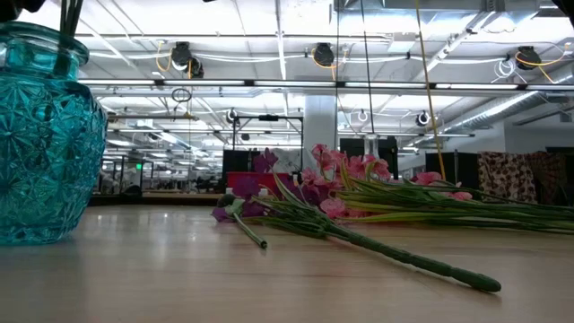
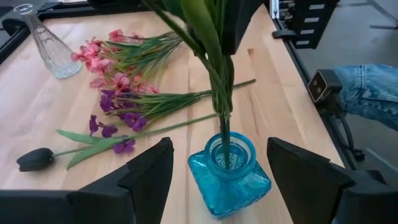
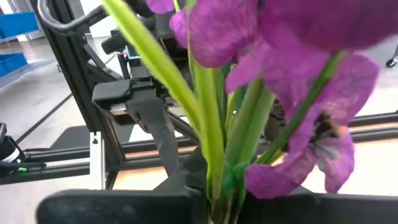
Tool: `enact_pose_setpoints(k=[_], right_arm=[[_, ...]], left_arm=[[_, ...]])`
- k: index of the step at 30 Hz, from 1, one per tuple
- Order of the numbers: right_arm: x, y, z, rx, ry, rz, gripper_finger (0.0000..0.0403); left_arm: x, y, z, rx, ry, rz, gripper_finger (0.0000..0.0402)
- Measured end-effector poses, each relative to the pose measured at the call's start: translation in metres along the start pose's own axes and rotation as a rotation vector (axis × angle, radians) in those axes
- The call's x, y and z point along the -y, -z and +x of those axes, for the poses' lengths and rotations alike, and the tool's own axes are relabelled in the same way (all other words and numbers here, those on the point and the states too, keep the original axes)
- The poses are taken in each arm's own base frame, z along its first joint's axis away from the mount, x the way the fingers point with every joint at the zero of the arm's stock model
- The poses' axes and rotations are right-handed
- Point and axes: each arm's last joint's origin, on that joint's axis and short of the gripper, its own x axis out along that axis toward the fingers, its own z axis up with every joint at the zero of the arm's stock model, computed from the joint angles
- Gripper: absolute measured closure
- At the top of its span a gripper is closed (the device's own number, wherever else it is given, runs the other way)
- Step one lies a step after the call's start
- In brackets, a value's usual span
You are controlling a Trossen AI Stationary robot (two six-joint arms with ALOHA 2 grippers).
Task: Sort flowers into vase by color
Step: Put the top violet flower into the blue vase
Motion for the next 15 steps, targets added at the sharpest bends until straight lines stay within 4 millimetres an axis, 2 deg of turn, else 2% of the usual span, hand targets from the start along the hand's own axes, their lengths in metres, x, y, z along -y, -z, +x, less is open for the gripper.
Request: enact_pose_setpoints(k=[8,15], right_arm=[[-0.006,0.001,-0.002,-0.004,-0.011,0.010,0.0299],[-0.011,0.003,-0.005,-0.020,-0.046,0.096,0.0230]], left_arm=[[0.003,0.002,-0.004,-0.001,0.023,0.012,0.0137],[0.007,0.004,-0.008,-0.001,0.046,0.025,0.0137]])
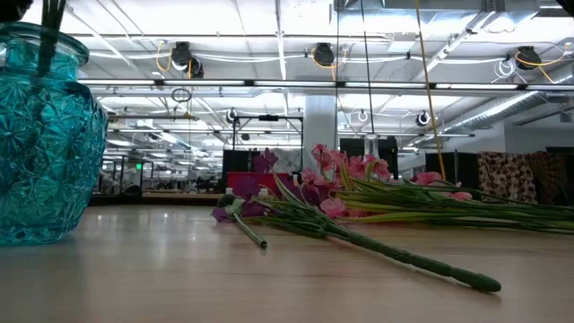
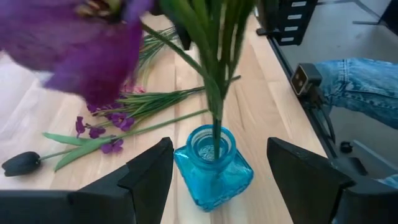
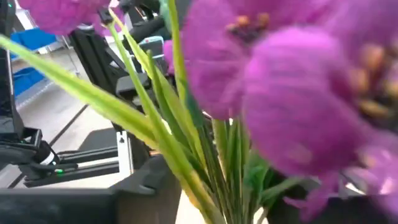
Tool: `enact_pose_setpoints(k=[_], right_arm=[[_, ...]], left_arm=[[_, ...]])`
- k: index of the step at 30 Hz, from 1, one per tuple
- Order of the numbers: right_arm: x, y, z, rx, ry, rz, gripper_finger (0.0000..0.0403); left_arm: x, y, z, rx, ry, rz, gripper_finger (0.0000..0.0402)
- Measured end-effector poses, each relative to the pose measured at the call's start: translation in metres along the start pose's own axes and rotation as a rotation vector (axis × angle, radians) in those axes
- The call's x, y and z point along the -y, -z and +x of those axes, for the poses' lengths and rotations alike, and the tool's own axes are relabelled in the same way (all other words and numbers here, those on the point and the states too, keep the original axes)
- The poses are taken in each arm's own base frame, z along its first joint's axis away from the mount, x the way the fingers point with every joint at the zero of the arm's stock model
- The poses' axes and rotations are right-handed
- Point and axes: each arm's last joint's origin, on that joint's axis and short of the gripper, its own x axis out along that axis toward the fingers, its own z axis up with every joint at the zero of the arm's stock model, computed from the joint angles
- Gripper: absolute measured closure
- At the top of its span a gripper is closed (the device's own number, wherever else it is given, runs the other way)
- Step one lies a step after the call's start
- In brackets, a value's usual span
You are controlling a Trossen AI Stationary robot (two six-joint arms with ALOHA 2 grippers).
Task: Sort flowers into vase by color
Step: Put the top violet flower into the blue vase
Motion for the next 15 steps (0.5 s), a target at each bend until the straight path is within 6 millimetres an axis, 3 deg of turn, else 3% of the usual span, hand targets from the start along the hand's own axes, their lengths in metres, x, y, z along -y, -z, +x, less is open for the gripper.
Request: enact_pose_setpoints(k=[9,15], right_arm=[[0.005,0.013,-0.001,-0.123,0.046,0.010,0.0139],[0.009,0.023,-0.003,-0.223,0.086,-0.010,0.0103]], left_arm=[[0.002,0.001,-0.002,0.000,0.010,0.006,0.0137],[0.001,0.002,-0.002,-0.005,0.005,0.013,0.0137]])
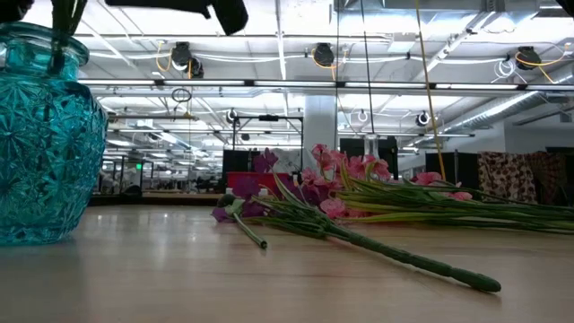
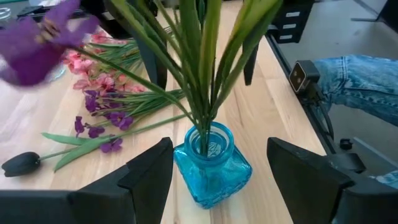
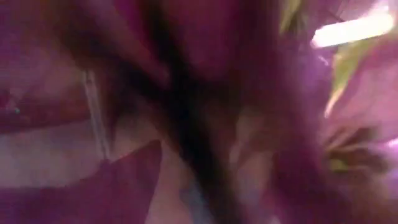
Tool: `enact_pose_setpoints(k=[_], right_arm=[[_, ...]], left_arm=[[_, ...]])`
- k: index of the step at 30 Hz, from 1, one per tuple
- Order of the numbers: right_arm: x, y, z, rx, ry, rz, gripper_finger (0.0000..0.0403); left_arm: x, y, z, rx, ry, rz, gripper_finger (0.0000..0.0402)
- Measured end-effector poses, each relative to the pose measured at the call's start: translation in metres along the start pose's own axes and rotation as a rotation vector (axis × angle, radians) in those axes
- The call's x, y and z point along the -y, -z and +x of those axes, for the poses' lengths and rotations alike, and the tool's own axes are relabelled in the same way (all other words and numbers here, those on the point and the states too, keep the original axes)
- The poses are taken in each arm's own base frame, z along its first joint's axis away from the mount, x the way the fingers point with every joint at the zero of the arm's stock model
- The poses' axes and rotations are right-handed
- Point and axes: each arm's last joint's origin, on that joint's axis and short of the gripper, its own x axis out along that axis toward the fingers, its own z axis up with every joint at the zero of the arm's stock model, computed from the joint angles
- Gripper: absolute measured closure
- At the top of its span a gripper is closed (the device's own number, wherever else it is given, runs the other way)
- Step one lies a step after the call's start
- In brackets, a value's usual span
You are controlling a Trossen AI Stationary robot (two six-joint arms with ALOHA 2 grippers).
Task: Sort flowers into vase by color
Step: Put the top violet flower into the blue vase, then put the black tulip into the the blue vase
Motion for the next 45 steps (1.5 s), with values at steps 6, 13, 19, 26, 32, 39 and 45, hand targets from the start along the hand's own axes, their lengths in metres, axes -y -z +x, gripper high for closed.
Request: enact_pose_setpoints(k=[6,13,19,26,32,39,45], right_arm=[[0.003,0.011,-0.003,-0.109,0.049,-0.058,0.0097],[0.004,0.003,-0.022,-0.178,0.077,-0.073,0.0099],[0.005,0.016,-0.034,-0.320,0.145,-0.051,0.0099],[0.002,0.045,-0.033,-0.391,0.290,-0.022,0.0099],[0.000,0.080,-0.013,-0.389,0.384,-0.051,0.0100],[0.007,0.124,0.011,-0.373,0.512,-0.069,0.0132],[0.000,0.152,0.014,-0.226,0.657,-0.060,0.0182]], left_arm=[[0.000,0.000,0.000,-0.001,0.000,0.001,0.0137],[0.002,0.002,-0.003,-0.003,0.016,0.008,0.0137],[0.000,0.012,-0.007,-0.065,-0.006,0.014,0.0137],[-0.009,0.022,-0.011,-0.115,-0.099,0.040,0.0137],[-0.015,0.031,-0.009,-0.116,-0.165,0.092,0.0137],[-0.025,0.060,0.002,-0.139,-0.218,0.039,0.0137],[-0.024,0.061,0.003,-0.126,-0.214,-0.003,0.0137]])
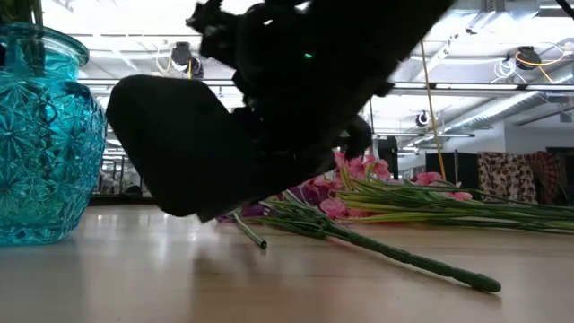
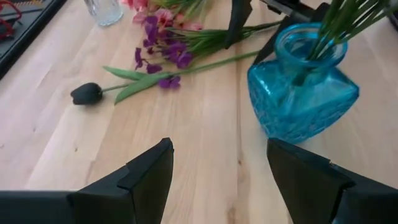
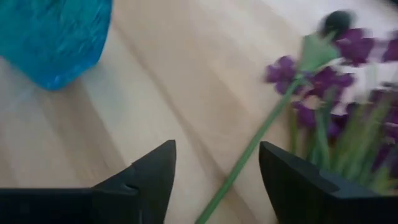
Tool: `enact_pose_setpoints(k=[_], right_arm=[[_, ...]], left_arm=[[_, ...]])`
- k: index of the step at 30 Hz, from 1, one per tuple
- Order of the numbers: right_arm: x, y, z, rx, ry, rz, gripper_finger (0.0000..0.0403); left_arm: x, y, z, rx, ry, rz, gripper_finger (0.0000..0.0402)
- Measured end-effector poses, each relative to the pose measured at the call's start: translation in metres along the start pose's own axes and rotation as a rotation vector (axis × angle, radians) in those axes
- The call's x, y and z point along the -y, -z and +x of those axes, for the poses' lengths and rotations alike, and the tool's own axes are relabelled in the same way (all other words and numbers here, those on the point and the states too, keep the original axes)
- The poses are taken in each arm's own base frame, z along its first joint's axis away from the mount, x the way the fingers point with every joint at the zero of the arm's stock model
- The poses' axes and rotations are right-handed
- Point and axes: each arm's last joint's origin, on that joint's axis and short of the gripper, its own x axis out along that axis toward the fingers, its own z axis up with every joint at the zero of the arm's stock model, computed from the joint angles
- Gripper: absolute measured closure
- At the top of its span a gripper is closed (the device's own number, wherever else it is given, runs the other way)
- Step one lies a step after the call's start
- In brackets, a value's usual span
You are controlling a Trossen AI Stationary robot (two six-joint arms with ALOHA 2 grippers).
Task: Sort flowers into vase by color
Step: Put the black tulip into the the blue vase
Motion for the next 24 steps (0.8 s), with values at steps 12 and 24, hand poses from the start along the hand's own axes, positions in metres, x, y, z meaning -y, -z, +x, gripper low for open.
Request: enact_pose_setpoints(k=[12,24], right_arm=[[-0.008,0.031,0.018,0.098,0.087,0.227,0.0228],[-0.007,0.039,0.042,0.095,0.101,0.395,0.0335]], left_arm=[[0.003,-0.002,0.000,0.019,0.016,-0.009,0.0137],[0.003,-0.003,0.000,0.026,0.018,-0.015,0.0137]])
